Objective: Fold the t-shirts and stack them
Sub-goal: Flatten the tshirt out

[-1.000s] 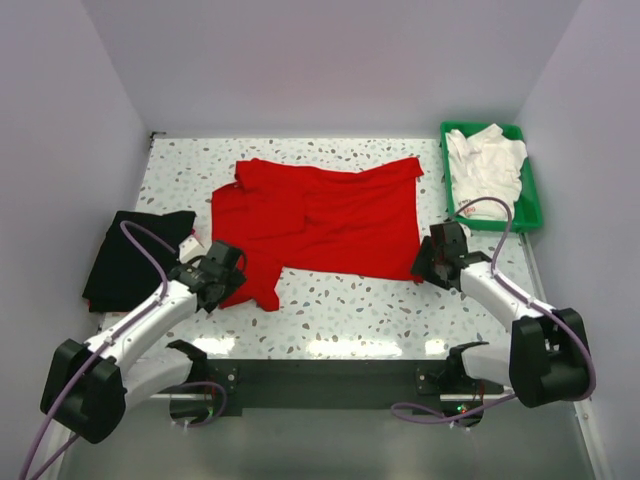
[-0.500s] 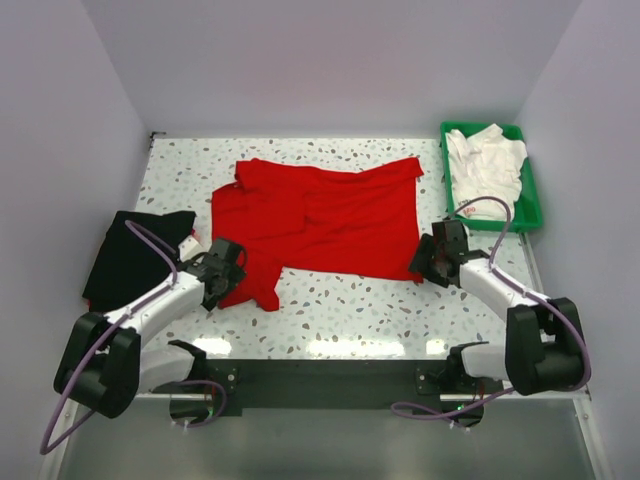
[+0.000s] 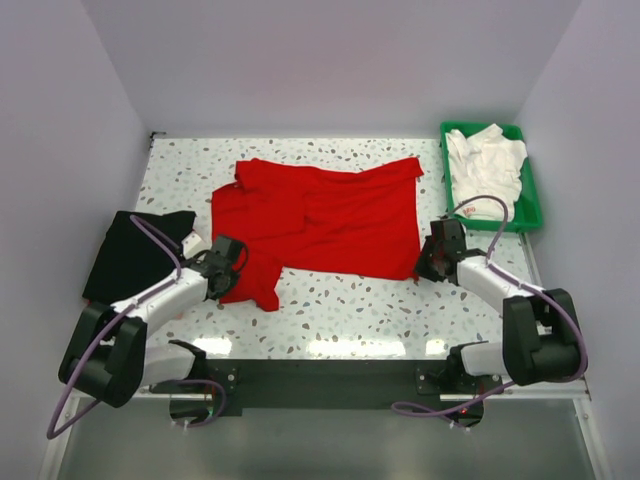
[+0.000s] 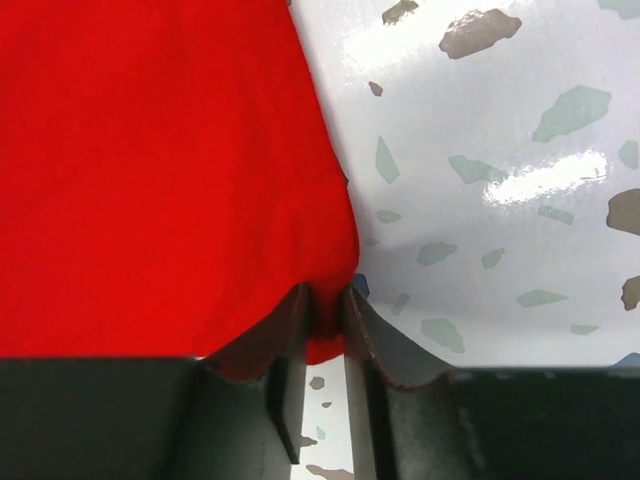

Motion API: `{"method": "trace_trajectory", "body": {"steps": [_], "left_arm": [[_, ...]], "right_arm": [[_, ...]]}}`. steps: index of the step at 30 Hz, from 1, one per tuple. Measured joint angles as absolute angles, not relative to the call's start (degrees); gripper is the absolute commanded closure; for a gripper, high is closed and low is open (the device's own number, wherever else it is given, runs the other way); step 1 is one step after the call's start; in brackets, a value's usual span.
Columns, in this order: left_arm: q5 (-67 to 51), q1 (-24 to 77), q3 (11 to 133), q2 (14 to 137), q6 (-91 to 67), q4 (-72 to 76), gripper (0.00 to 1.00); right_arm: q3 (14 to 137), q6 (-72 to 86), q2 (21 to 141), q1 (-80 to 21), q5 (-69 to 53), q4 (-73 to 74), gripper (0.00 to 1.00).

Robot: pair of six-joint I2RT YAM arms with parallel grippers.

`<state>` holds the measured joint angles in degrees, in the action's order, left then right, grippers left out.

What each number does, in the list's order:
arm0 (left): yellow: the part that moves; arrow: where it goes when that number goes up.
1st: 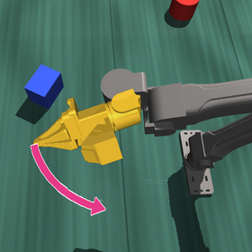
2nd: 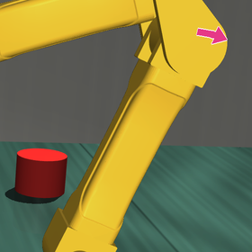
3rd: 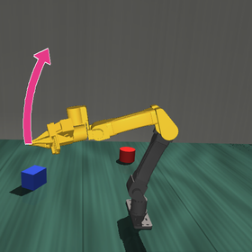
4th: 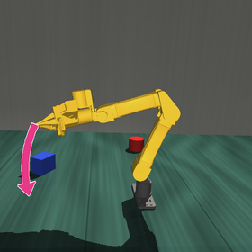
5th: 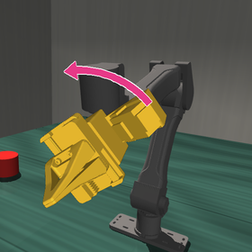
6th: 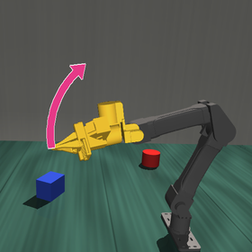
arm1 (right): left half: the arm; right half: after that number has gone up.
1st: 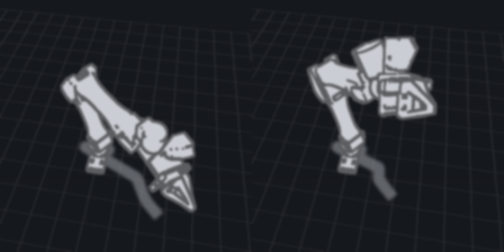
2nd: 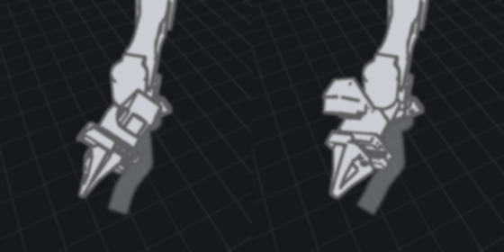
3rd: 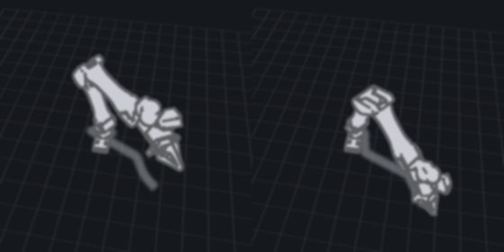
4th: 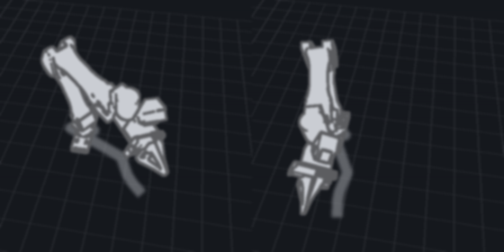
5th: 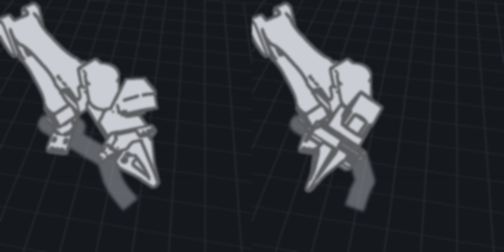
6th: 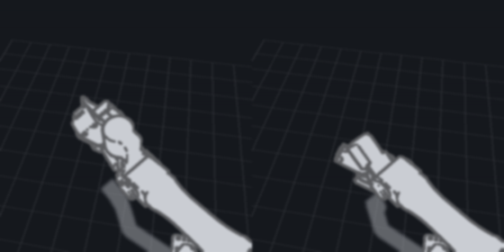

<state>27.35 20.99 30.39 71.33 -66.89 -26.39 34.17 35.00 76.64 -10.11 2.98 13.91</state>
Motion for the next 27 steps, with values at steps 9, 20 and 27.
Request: {"method": "trace_trajectory", "body": {"steps": [9, 20, 27], "left_arm": [[24.2, 21.0, 30.4, 62.9, -67.6, -30.9, 1.0], [22.4, 21.0, 30.5, 48.8, -69.9, -39.3, 1.0], [21.7, 21.0, 33.8, 43.6, -67.9, -42.8, 1.0]], "right_arm": [[35.8, 34.3, 76.2, -8.8, 3.0, 15.8, 0.99], [37.5, 33.1, 67.3, -6.7, 2.1, 20.6, 1.0], [38.5, 32.8, 63.9, -6.7, 1.4, 24.1, 1.0]]}}
